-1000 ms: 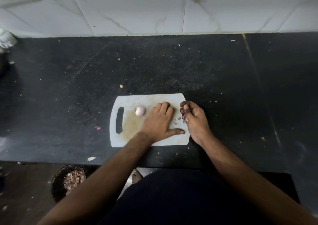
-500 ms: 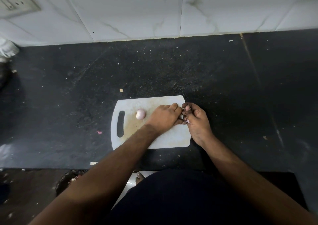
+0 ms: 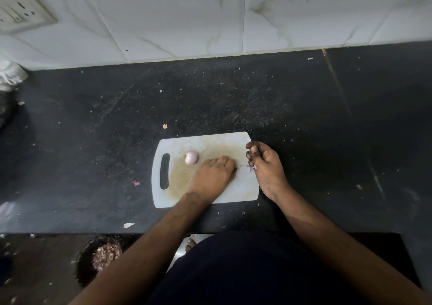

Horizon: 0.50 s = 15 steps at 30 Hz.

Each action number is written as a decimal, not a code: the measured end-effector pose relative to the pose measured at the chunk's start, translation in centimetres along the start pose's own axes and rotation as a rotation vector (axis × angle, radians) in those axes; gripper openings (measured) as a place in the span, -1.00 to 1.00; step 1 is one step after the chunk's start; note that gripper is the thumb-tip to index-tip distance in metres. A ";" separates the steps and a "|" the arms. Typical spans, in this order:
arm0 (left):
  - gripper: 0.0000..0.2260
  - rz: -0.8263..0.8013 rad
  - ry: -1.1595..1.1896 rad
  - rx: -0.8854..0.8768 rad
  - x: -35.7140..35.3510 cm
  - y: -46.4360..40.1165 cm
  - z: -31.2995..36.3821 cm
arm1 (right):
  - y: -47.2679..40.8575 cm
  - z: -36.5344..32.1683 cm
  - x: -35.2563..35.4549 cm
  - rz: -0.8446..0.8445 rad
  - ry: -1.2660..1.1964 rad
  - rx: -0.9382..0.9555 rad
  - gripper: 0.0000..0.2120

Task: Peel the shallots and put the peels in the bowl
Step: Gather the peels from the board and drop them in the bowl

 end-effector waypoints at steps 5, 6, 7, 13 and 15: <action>-0.82 -0.028 0.347 0.310 0.8 1.8 -0.2 | 0.3 -0.3 -0.1 -0.011 0.058 0.008 -0.80; -0.81 -0.044 0.416 0.367 1.0 1.9 -0.4 | 0.3 -0.4 -0.1 -0.015 0.072 0.008 -0.81; -0.80 -0.047 0.492 0.423 1.3 2.0 -0.5 | 0.4 -0.4 -0.2 -0.016 0.087 0.009 -0.81; -0.78 0.123 1.293 0.861 1.5 2.1 -1.3 | 0.3 -0.4 -0.1 -0.017 0.150 0.014 -0.80; -0.79 0.159 1.462 0.889 1.3 2.1 -1.3 | 0.3 -0.4 -0.3 -0.019 0.190 0.016 -0.80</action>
Point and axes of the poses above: each hand's wrist, its own y-axis away from the middle knuckle, its own x-axis out of the back of the hand, z = x × y, the point moved 3 cm from there along -y, towards the middle knuckle, and after that the axes turned 6 degrees about x, right-handed, at the moved point
